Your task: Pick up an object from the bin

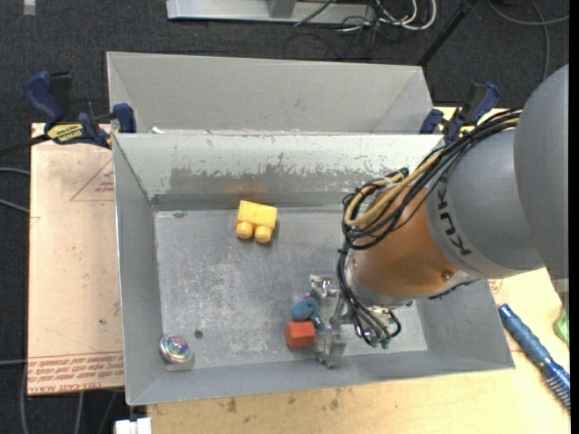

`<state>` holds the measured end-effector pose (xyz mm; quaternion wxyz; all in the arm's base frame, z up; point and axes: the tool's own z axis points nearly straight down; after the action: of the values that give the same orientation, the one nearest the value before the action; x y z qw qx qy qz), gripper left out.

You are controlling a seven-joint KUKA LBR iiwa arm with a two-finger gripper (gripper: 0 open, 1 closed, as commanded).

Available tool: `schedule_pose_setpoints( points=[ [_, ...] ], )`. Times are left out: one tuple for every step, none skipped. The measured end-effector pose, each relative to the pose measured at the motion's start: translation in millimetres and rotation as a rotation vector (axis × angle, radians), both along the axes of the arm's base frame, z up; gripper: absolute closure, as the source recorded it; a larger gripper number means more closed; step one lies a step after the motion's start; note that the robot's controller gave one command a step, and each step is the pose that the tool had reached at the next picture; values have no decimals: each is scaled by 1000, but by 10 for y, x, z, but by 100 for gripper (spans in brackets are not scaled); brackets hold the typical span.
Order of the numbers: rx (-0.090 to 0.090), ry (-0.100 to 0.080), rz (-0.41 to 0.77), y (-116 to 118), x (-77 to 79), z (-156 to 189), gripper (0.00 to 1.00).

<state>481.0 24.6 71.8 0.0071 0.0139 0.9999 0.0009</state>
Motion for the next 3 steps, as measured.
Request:
schedule_pose_setpoints(
  points=[
    [1, 11, -16, 267, 249, -20, 0],
    [0, 14, -17, 252, 238, -17, 100],
    [0, 3, -15, 128, 636, 991, 100]
  ],
)
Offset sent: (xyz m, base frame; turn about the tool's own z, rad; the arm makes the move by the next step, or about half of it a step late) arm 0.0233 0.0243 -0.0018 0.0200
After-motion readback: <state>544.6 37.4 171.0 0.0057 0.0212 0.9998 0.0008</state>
